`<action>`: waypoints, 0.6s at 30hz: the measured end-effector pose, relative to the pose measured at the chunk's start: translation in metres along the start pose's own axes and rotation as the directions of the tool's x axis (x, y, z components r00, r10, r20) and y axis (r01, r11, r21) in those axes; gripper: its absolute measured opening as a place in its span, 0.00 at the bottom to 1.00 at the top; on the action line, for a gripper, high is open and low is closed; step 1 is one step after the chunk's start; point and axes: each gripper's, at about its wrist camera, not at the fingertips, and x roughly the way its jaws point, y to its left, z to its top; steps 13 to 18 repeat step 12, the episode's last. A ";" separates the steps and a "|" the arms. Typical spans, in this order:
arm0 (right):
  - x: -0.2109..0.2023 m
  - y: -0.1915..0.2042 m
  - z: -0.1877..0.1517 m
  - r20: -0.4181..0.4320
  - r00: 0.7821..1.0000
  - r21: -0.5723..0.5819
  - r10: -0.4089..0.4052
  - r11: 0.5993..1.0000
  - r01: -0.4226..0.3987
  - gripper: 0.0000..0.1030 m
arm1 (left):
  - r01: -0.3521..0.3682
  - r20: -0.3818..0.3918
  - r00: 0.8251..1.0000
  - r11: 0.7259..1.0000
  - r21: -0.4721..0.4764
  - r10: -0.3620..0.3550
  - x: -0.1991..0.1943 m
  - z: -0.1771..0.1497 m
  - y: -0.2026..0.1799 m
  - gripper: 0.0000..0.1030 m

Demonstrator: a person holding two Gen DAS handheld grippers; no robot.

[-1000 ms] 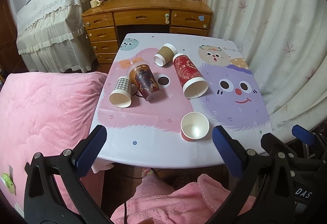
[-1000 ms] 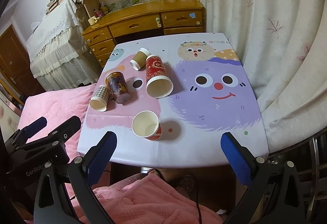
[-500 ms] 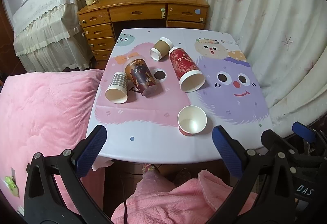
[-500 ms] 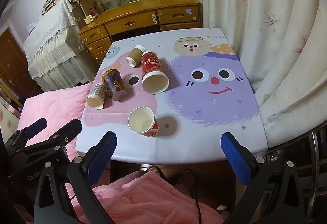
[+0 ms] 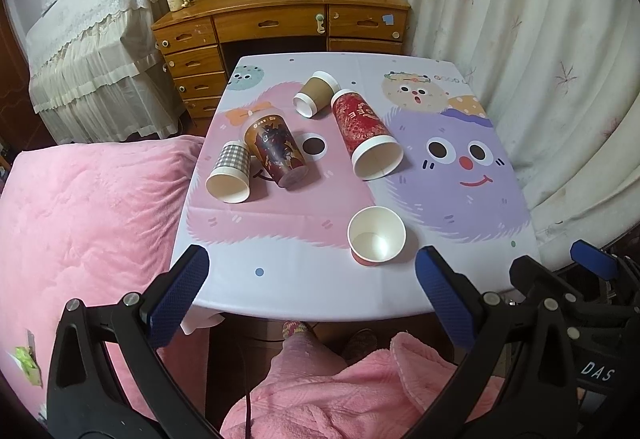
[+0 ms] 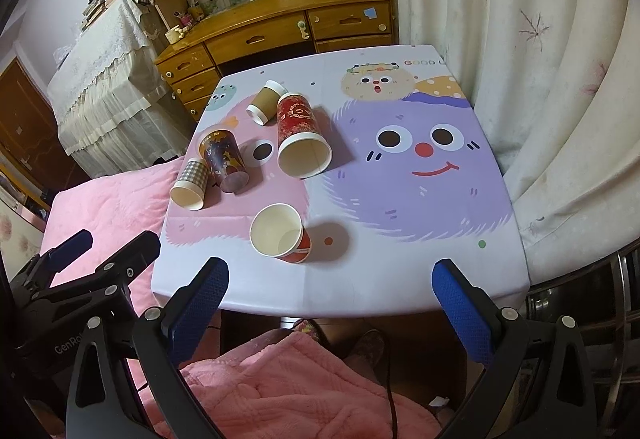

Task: Flip cup upright

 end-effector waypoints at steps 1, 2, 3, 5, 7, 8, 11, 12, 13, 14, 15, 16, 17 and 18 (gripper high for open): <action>0.000 0.000 0.000 0.000 1.000 0.000 0.001 1.000 -0.001 1.00 | 0.002 0.000 1.000 1.000 0.000 -0.002 0.000 0.000 0.000 0.99; 0.000 0.000 0.000 -0.002 1.000 0.002 0.002 1.000 -0.002 1.00 | 0.003 -0.001 1.000 1.000 0.001 -0.003 0.000 0.000 0.000 0.99; 0.002 -0.001 -0.001 -0.004 1.000 0.003 0.003 1.000 -0.003 1.00 | 0.002 -0.002 1.000 1.000 0.001 -0.002 0.000 0.000 0.000 0.99; 0.003 -0.002 -0.001 -0.006 1.000 0.004 0.005 1.000 -0.004 1.00 | 0.001 -0.001 1.000 1.000 0.001 -0.001 0.000 0.000 0.000 0.99; 0.004 -0.002 -0.002 -0.007 1.000 0.005 0.005 1.000 -0.005 1.00 | -0.002 0.002 1.000 1.000 0.003 0.002 0.000 -0.001 0.000 0.99; 0.005 -0.002 -0.002 -0.008 1.000 0.006 0.005 1.000 -0.005 1.00 | -0.002 0.004 1.000 1.000 0.004 0.002 0.000 -0.001 0.000 0.99; 0.005 -0.002 -0.001 -0.008 1.000 0.006 0.006 1.000 -0.006 1.00 | -0.008 0.005 1.000 1.000 0.010 0.008 0.001 -0.003 0.000 0.99; 0.006 -0.002 -0.002 -0.011 1.000 0.008 0.009 1.000 -0.009 1.00 | -0.006 0.004 1.000 1.000 0.009 0.006 0.002 -0.003 0.000 0.99; 0.006 -0.002 -0.002 -0.011 1.000 0.008 0.009 1.000 -0.009 1.00 | -0.006 0.004 1.000 1.000 0.009 0.006 0.002 -0.003 0.000 0.99; 0.006 -0.002 -0.002 -0.011 1.000 0.008 0.009 1.000 -0.009 1.00 | -0.006 0.004 1.000 1.000 0.009 0.006 0.002 -0.003 0.000 0.99; 0.006 -0.002 -0.002 -0.011 1.000 0.008 0.009 1.000 -0.009 1.00 | -0.006 0.004 1.000 1.000 0.009 0.006 0.002 -0.003 0.000 0.99; 0.006 -0.002 -0.002 -0.011 1.000 0.008 0.009 1.000 -0.009 1.00 | -0.006 0.004 1.000 1.000 0.009 0.006 0.002 -0.003 0.000 0.99; 0.006 -0.002 -0.002 -0.011 1.000 0.008 0.009 1.000 -0.009 1.00 | -0.006 0.004 1.000 1.000 0.009 0.006 0.002 -0.003 0.000 0.99; 0.006 -0.002 -0.002 -0.011 1.000 0.008 0.009 1.000 -0.009 1.00 | -0.006 0.004 1.000 1.000 0.009 0.006 0.002 -0.003 0.000 0.99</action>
